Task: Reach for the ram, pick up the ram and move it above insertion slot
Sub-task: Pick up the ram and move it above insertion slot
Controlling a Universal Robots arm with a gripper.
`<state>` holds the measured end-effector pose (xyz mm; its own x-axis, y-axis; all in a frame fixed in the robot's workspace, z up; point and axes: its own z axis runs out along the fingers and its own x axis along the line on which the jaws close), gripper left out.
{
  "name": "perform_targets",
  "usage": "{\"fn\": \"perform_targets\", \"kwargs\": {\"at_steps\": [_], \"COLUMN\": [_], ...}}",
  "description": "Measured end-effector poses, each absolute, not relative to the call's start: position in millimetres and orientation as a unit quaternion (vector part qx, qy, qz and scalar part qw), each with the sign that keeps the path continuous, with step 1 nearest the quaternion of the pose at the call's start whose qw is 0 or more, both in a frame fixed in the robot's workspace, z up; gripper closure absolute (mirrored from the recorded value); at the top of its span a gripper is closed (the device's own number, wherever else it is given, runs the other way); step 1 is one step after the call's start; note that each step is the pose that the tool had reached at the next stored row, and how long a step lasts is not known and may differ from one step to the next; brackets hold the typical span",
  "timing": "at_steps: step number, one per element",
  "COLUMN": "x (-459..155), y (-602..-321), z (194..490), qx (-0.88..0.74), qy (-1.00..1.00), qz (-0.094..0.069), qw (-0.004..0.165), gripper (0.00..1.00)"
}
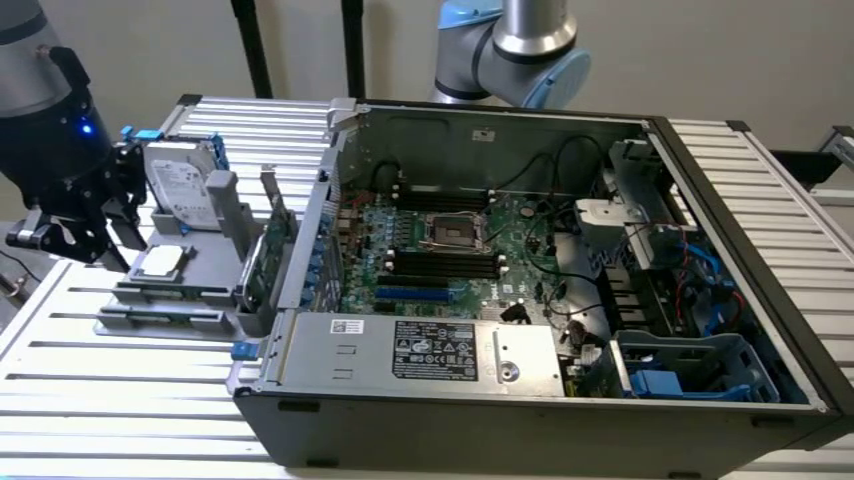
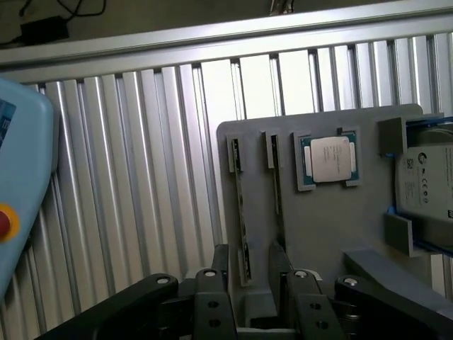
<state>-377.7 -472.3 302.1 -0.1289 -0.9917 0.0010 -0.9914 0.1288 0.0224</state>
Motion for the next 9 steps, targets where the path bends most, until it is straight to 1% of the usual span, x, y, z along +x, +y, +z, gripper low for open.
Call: {"fn": "perform_targets", "kwargs": {"at_steps": [9], "x": [-378], "y": [-472], "z": [286], "qx": [0.666], "qy": [-0.746], "qz": [-0.008], "qw": [0.008], "gripper": [0.64]}}
